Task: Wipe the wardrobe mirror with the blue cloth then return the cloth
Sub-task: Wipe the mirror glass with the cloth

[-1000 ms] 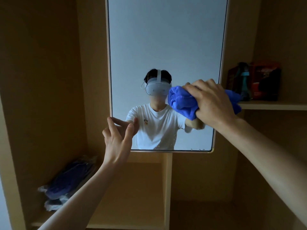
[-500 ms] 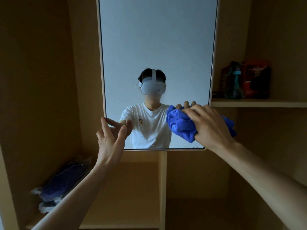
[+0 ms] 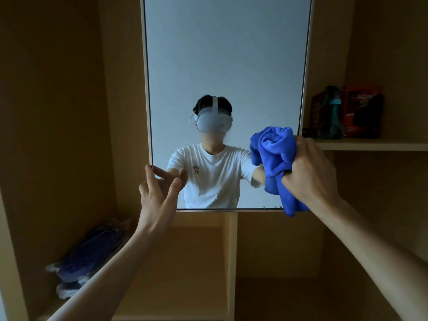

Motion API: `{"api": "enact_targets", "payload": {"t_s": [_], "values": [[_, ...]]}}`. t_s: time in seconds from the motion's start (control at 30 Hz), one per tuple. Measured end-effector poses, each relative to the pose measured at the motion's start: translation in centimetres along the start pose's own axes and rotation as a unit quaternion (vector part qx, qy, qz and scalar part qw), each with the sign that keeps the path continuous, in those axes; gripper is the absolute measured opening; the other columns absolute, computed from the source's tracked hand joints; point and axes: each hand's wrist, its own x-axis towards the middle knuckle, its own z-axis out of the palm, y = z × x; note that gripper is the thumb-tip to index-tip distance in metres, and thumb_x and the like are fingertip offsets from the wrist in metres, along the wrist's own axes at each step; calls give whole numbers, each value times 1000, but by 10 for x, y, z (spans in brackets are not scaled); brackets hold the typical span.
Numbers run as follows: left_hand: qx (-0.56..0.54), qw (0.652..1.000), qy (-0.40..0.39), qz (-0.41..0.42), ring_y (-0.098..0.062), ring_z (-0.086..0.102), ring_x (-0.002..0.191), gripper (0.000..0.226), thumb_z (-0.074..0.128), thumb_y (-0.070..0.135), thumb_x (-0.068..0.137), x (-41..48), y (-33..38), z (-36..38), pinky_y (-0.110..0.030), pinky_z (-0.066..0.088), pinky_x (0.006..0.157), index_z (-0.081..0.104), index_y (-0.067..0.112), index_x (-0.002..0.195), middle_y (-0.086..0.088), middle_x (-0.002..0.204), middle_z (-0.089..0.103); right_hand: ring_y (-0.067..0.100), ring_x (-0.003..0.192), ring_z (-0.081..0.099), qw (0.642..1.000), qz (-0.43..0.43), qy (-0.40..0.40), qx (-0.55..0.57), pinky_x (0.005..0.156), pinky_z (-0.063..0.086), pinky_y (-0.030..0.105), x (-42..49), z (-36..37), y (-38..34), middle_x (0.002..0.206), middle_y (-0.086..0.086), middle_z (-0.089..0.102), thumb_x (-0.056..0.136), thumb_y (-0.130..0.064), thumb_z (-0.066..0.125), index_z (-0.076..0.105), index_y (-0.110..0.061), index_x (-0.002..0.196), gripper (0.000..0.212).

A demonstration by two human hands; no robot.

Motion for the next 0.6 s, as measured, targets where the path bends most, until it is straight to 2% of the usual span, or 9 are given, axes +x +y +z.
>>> {"api": "enact_targets", "payload": {"t_s": [0.07,0.17,0.27,0.33,0.5,0.6], "values": [[-6,1000,-7,-4,-36,37,143,95,45,67,89,0,2,-2,-59,37,114,-9,36,161,-10,159,18,25,85,61,999,42,8,28,62,51,37,-1,-1,3,105,2,58,80,-22,63,48,-21,122,44],[-13,1000,-18,-4,-33,36,143,99,43,71,84,0,2,-5,-58,35,116,-10,36,161,-6,157,21,29,84,63,989,113,36,87,66,52,39,1,-3,3,106,3,59,82,-28,61,45,-23,122,43],[-33,999,-21,-2,-28,35,144,83,43,63,99,1,-4,-7,-45,31,116,-8,38,161,3,150,24,19,86,60,983,131,57,116,69,47,35,2,-3,-3,109,-5,58,78,-43,49,46,-34,127,49],[-48,999,-18,-4,-25,34,144,71,36,57,104,2,-7,-8,-36,28,106,-4,41,161,1,156,22,13,83,55,977,139,90,132,68,43,32,2,-1,-7,104,-12,56,74,-48,39,44,-38,125,52],[-81,997,-14,5,-8,31,132,57,26,56,107,4,-13,-12,-33,23,103,5,47,159,3,160,22,30,86,64,975,166,107,99,66,49,37,4,7,-19,107,1,58,74,-34,48,45,-26,118,45],[-99,995,-16,14,-3,29,126,59,26,60,104,4,-15,-13,-32,23,104,8,48,159,13,146,27,36,82,64,978,166,103,80,63,51,41,5,7,-32,104,7,57,79,-19,59,47,-18,113,37]]}}
